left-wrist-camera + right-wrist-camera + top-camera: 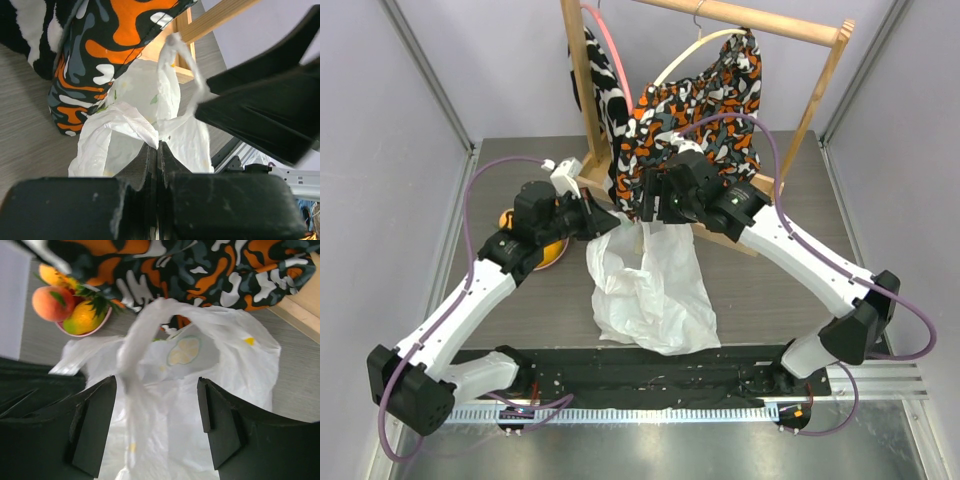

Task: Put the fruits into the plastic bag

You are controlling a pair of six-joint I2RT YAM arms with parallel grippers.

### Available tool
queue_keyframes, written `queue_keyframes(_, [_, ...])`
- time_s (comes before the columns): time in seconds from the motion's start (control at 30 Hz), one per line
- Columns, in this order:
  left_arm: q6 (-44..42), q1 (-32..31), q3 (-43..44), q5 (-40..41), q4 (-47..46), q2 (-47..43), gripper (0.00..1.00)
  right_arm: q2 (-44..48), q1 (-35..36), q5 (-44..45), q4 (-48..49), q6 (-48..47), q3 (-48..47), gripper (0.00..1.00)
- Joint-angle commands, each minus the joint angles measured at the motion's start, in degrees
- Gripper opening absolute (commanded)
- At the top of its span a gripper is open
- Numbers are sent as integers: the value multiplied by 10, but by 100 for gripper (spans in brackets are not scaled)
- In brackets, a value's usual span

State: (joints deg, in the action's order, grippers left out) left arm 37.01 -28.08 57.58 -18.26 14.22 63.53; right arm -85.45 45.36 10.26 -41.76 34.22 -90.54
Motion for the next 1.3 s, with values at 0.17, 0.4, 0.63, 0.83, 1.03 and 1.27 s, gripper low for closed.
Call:
queue_keyframes(0.17, [-5, -1, -1, 6, -6, -24, 0, -21, -15, 20, 18, 15, -6, 73])
queue_keyframes(0.4, [-8, -1, -5, 2, -7, -29, 0, -55, -25, 6, 56, 6, -19, 64])
queue_keyframes(0.63, [-48, -1, 44, 134, 55, -67, 0, -26, -43, 13, 56, -10, -97, 1])
queue_keyframes(0.83, [-73, 0, 76, 283, 102, -121, 0, 37, -44, 115, -6, -71, -151, 1])
queue_keyframes(1.03, [-47, 0, 18, 362, 110, -206, 0, 109, -44, 186, -82, -22, -37, 1])
queue_keyframes(1.27, [-17, 0, -70, 208, 97, -236, 0, 184, -46, 236, -141, 87, 127, 1])
